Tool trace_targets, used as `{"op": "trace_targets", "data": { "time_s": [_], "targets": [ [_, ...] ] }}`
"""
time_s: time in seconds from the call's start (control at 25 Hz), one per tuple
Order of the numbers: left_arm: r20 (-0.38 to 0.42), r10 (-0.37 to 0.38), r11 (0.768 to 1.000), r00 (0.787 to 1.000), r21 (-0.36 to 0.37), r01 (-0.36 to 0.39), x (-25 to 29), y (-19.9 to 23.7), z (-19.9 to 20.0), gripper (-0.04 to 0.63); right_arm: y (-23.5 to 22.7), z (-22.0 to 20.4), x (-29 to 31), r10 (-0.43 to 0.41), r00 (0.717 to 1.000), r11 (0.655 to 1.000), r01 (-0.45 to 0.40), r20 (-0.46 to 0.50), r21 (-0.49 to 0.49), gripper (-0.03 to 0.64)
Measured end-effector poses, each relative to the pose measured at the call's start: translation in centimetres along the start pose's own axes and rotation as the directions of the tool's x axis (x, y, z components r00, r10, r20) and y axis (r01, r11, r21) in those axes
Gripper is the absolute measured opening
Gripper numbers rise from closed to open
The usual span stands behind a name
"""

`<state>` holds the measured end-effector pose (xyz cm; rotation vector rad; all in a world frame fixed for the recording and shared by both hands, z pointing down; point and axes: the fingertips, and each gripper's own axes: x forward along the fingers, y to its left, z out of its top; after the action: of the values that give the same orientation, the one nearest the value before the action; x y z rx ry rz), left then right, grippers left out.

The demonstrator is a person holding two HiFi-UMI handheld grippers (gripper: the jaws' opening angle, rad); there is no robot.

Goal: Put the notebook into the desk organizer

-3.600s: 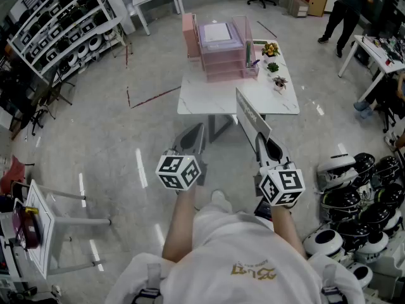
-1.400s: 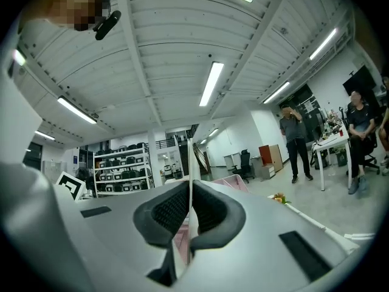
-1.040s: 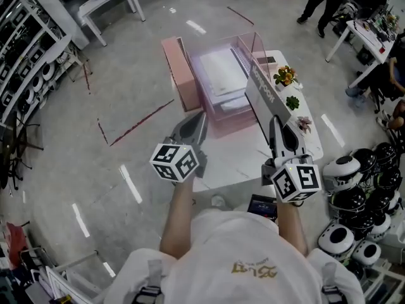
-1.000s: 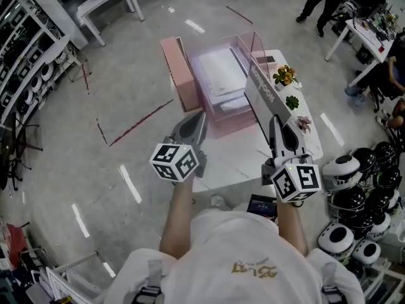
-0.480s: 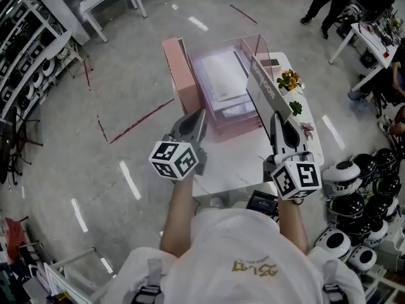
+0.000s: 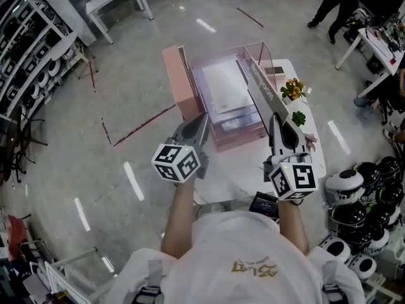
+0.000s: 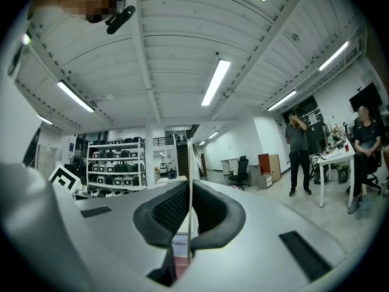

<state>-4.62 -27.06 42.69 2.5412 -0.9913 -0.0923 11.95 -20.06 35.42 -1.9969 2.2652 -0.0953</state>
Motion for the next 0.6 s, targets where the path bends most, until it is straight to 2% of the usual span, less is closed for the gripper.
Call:
{"op": "trace_targets", "data": {
  "time_s": [0.6],
  "targets": [
    [-0.006,0.027,1.0,1.0,-0.001,-0.027,2.3,1.1,-0.1,0.018,-1.7,-1.2,3.2,0.008,1.0,0.998,-0.01,-0.027,-0.059,0.02]
  ]
}}
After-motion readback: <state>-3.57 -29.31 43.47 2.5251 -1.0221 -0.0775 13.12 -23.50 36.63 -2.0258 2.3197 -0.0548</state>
